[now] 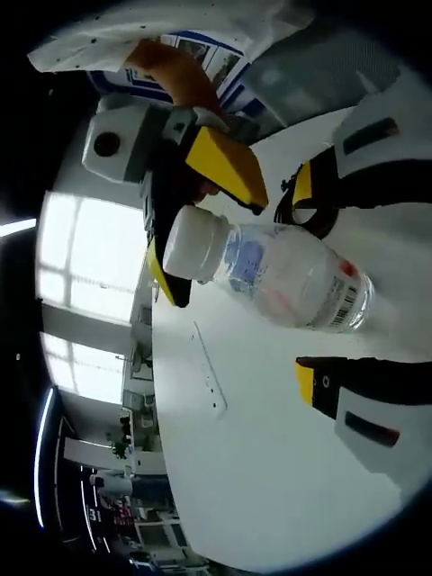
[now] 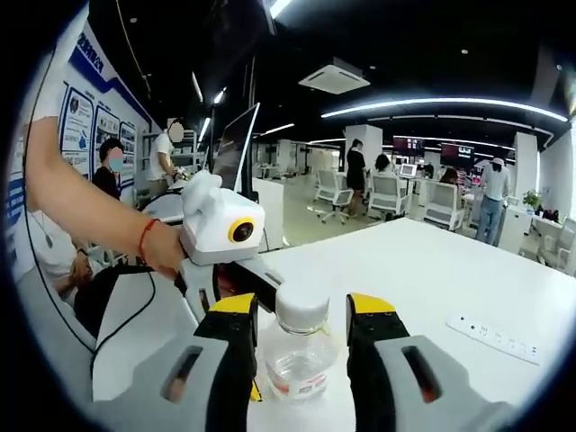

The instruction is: Arrange the tabletop items into an orderly group along one side of the table until the central work area is clear of visible clutter.

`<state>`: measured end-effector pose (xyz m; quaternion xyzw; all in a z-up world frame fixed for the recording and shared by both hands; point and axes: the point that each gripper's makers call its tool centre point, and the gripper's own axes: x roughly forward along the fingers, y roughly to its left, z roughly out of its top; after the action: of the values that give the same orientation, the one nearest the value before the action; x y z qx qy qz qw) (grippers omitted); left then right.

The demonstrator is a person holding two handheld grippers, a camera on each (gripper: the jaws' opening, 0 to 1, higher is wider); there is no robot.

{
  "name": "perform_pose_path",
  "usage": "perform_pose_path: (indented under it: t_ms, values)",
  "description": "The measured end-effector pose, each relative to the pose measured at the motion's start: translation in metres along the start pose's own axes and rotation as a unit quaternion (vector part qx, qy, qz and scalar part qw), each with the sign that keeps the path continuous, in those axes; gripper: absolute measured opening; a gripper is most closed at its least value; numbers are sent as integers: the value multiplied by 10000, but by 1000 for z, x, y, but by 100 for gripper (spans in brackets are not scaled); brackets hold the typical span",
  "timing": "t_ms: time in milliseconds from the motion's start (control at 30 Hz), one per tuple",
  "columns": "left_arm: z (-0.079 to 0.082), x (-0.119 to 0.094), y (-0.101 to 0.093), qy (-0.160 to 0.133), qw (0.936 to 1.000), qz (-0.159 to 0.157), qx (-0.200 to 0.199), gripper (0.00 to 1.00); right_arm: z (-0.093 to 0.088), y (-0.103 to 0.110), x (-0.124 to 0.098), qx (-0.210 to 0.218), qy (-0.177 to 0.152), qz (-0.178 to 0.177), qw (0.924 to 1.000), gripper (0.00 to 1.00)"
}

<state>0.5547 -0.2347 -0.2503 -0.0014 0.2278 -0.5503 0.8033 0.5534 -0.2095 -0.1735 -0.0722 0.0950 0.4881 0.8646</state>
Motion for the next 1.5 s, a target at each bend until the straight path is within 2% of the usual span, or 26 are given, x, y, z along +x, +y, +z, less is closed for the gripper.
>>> perform_pose_path:
  t_ms: [500,1167,1500]
  values:
    - [8,-9,-8,-24,9998,166,-72,75,5,-14,-19,224,-19,-162,9996,46]
    - [18,-27,-16,-143,9986,477,-165,79,1,-11,-52,227,145,-152,9995,57]
    - [21,-41,-28,-190,9977,621,-209,80,-4,-9,-70,276,285,-102,9992,58]
